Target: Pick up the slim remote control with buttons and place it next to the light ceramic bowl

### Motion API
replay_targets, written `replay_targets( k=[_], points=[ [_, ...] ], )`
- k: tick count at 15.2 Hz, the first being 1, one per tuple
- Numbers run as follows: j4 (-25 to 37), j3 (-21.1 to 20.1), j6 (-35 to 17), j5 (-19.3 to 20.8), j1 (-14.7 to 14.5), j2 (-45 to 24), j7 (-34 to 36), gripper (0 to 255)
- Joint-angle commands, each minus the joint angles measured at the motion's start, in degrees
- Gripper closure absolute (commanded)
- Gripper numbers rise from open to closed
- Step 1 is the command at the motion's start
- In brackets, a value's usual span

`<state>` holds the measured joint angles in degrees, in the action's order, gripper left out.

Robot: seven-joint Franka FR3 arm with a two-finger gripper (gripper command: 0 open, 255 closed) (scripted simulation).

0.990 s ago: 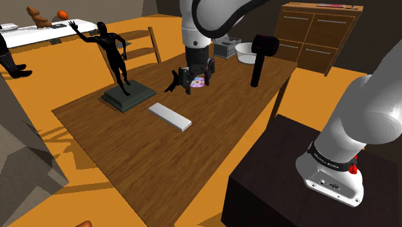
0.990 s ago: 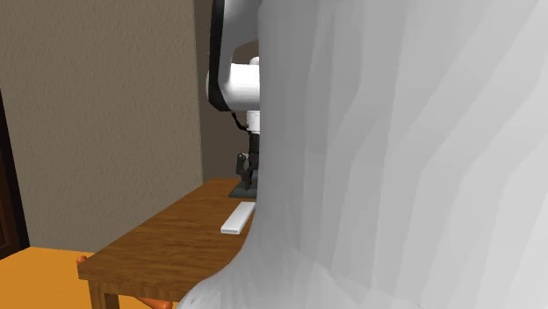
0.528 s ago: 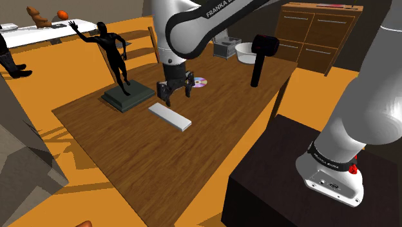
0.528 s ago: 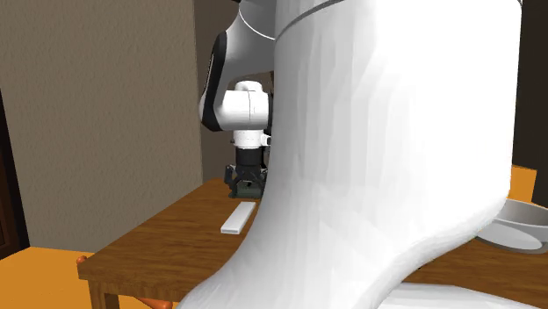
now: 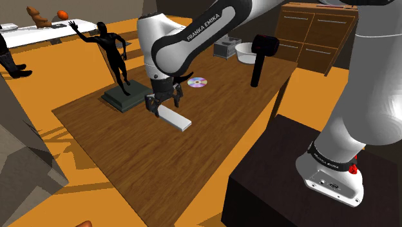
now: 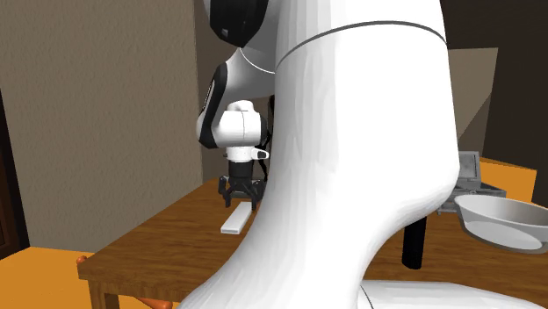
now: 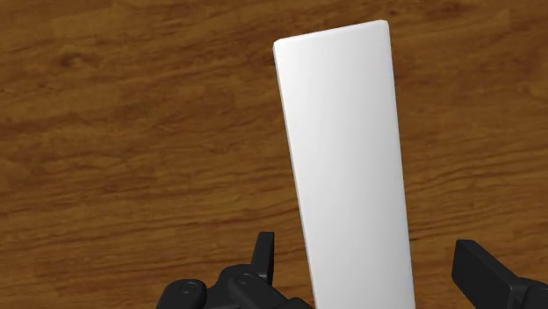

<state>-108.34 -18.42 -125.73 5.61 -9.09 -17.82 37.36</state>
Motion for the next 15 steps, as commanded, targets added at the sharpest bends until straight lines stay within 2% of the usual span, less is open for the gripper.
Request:
replay_targets(
  k=[1, 3, 11, 12, 15],
  points=[
    [-0.37, 0.14, -1.27, 0.39, -0.13, -0.91, 0.24, 0],
    [-0.98, 0.33, -2.9, 0.86, -0.3, -1.99, 0.55, 0],
    [-0.98, 0.33, -2.89, 0.85, -0.3, -1.99, 0.54, 0],
    [-0.98, 0.33, -2.89, 0.85, -0.3, -1.99, 0.54, 255],
    [-0.97, 0.33, -2.89, 0.86, -0.3, -2.0, 0.54, 255]
  ],
)
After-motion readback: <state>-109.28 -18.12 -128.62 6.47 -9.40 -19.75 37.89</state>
